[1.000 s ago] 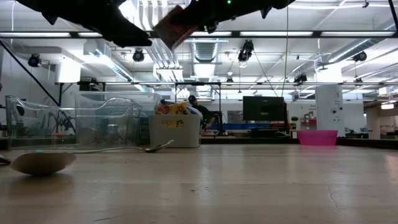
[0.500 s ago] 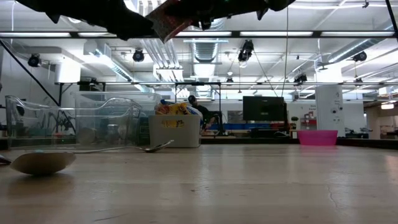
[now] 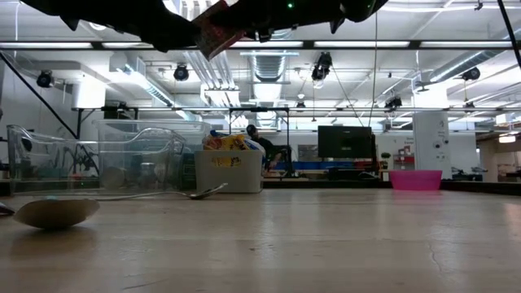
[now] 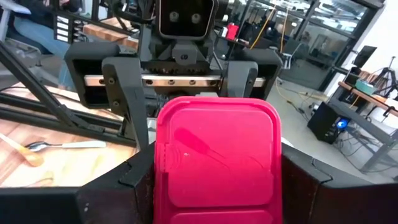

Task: Pick & Place Food Item
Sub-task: Put the red seasoning can into the white bin

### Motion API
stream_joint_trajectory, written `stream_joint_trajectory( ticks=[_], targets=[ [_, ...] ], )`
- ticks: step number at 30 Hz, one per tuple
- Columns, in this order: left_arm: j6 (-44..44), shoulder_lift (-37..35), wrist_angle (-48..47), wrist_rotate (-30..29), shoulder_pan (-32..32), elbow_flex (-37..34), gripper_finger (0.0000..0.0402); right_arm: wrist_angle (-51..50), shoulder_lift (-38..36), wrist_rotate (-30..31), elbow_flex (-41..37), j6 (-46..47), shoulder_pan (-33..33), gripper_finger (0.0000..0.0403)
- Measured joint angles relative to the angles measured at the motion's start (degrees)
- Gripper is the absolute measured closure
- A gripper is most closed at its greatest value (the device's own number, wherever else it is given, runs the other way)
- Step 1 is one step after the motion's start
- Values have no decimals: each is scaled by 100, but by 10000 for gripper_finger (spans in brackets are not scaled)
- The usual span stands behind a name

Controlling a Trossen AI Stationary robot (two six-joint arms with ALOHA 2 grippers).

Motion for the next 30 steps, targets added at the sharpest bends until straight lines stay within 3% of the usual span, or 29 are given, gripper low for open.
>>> stream_joint_trajectory(
  ticks=[14, 24, 30],
  targets=[
    [-8, 0, -61, 48, 0, 0, 107, 26, 46, -4, 0, 11, 0, 184],
    [1, -4, -90, 45, 4, 0, 195, 7, 46, -36, -2, 13, 2, 184],
    [11, -4, -91, 45, 4, 0, 194, 1, 46, -28, -2, 13, 2, 184]
  ],
)
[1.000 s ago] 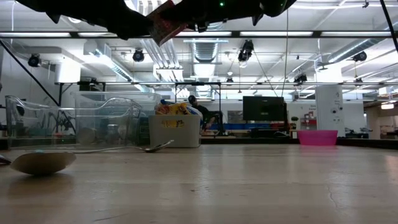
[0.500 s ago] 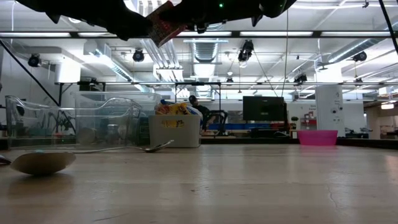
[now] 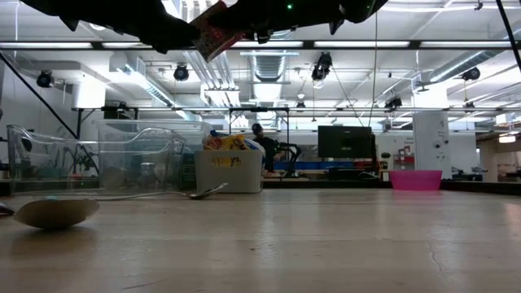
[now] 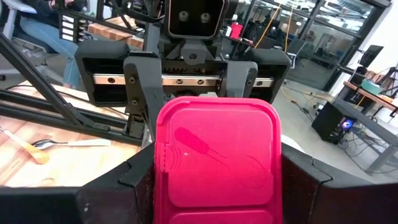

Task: Pick & Place Food Item
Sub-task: Put the red seasoning can into the white bin

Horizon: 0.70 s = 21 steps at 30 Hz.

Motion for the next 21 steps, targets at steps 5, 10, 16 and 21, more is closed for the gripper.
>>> stream_joint_trajectory(
  ticks=[5, 10, 16, 21],
  targets=[
    [3, 2, -87, 4, 0, 0, 158, -18, 4, 17, 0, 4, 0, 184],
    [3, 2, -104, 24, -4, 0, 183, -29, 4, 4, 0, 2, 0, 184],
    [3, 2, -105, 20, -4, 0, 196, -29, 4, 8, 0, 4, 0, 184],
    [3, 2, -104, 17, -4, 0, 191, -29, 4, 9, 0, 4, 0, 184]
  ],
)
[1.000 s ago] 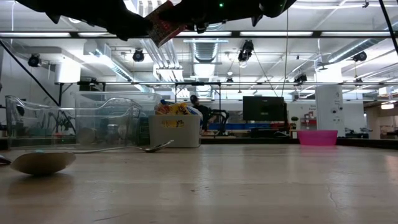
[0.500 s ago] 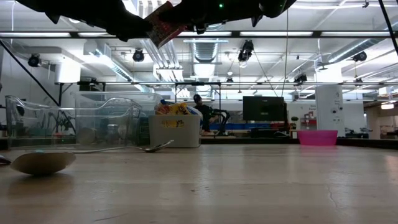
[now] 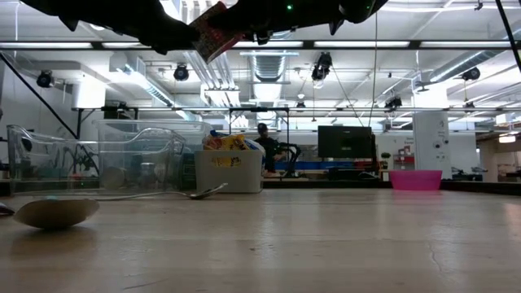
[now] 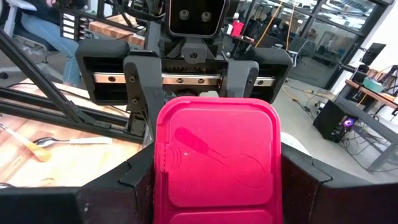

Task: Pick & Place Food Item
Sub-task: Put the red seasoning can into the white bin

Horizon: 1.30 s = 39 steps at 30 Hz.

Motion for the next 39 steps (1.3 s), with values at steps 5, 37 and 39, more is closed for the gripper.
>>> stream_joint_trajectory(
  ticks=[5, 37, 39],
  targets=[
    [-2, 4, -4, -8, 0, 0, 181, -46, 0, 2, 0, -1, 0, 184],
    [-7, 4, 15, -15, 0, 0, 180, -79, -4, 18, 0, -4, 0, 184],
    [-7, 4, 15, -15, 0, 0, 181, -80, -4, 18, 0, -6, 0, 184]
  ],
)
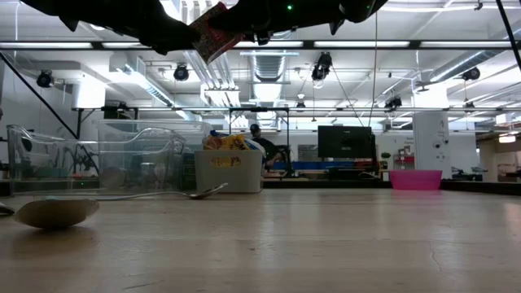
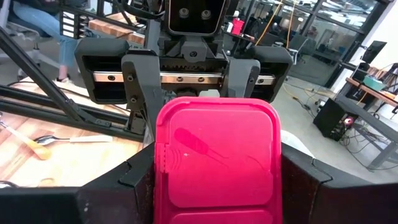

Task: Pick & Place Food Item
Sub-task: Put the red seasoning can into the white bin

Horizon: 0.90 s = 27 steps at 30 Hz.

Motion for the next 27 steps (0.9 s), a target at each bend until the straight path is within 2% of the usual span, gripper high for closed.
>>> stream_joint_trajectory(
  ticks=[3, 10, 15, 19, 27],
  targets=[
    [0, 0, 0, 0, 0, 0, 195, -3, 0, 0, 0, 2, -2, 184],
    [-2, 0, -1, 0, 0, 0, 195, -39, -4, 5, 2, 4, -2, 184],
    [-15, 0, -1, 0, 0, 0, 178, -67, -4, 37, 2, 157, -2, 184],
    [-13, 0, -7, -2, 2, 0, 195, -96, -4, 133, 2, 230, -2, 184],
    [4, 0, -11, -2, 4, 0, 196, -150, -4, 194, 4, 243, 14, 184]
  ],
)
